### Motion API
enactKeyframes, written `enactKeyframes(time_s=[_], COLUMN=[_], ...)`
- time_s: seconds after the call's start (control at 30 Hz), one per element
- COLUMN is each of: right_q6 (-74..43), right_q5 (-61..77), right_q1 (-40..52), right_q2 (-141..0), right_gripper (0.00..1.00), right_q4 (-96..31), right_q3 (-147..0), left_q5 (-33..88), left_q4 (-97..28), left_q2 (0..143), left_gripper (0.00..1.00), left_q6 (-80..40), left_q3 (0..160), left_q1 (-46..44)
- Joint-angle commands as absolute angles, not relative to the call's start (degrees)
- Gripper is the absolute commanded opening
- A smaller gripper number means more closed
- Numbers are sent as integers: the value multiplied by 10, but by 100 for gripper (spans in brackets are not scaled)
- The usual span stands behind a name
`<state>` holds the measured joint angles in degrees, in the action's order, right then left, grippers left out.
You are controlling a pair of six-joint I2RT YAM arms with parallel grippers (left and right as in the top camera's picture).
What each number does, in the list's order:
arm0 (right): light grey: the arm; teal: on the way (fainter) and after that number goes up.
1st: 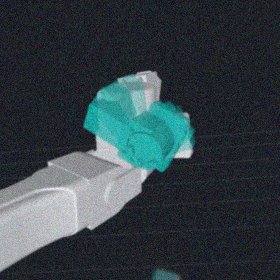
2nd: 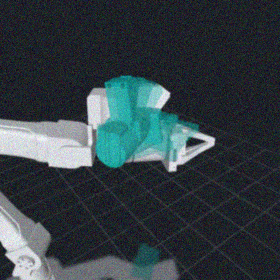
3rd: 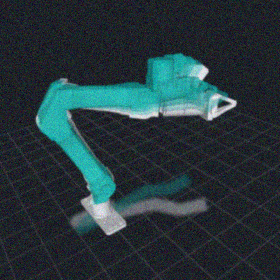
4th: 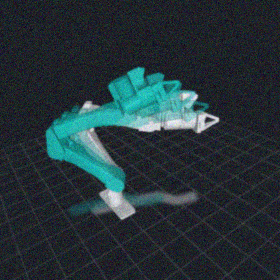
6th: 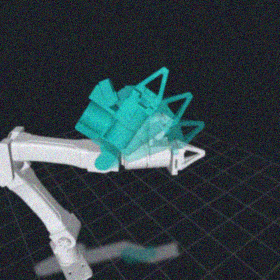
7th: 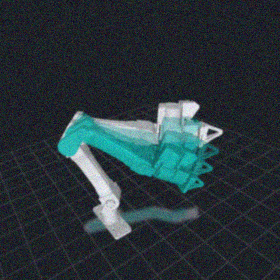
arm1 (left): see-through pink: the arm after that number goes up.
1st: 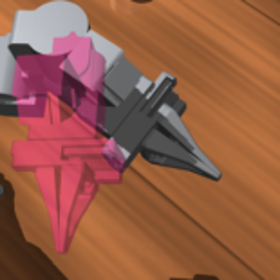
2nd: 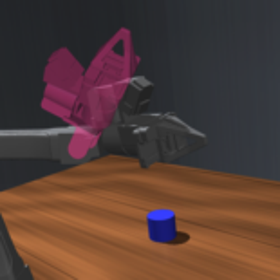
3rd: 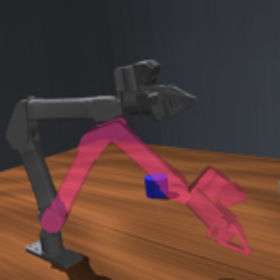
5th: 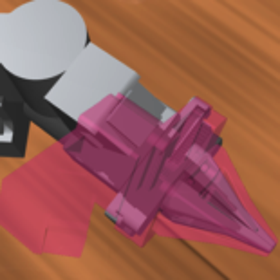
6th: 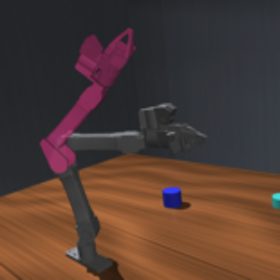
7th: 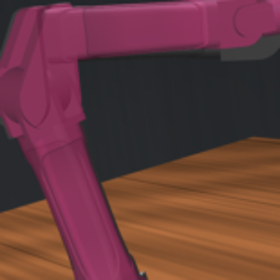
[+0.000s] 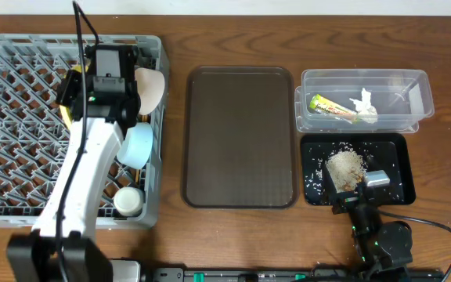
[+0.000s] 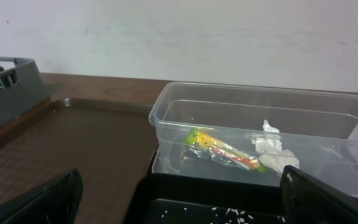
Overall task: Sort waste into correct bins and load items into the dishwasher
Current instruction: 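Insert the yellow plate upright between the rack tines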
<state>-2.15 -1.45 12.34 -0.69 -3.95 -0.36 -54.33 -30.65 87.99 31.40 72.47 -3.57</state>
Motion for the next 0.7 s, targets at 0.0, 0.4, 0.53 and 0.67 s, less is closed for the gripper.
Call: enactKeyframes(time_s=[0.0, 0.4, 0.53, 0.67], right_q6=[-23, -23, -23, -23], right_q5=[-14, -14, -14, -14], right_q1=[115, 115, 115, 115], right_q2=[-4, -4, -4, -4], right_gripper=[99, 99, 99, 99], right_q4=[-41, -41, -41, -41], right_q3=[-3, -3, -3, -3], left_q5=[-575, -597, -574, -541], left_q4=[-280, -204, -193, -205], left_q2=[904, 865, 865, 870], left_gripper=[7, 6, 6, 6], left_q6=[325, 388, 416, 415], left_q3=[721, 721, 721, 721], left_q1=[-34, -30, -22, -7])
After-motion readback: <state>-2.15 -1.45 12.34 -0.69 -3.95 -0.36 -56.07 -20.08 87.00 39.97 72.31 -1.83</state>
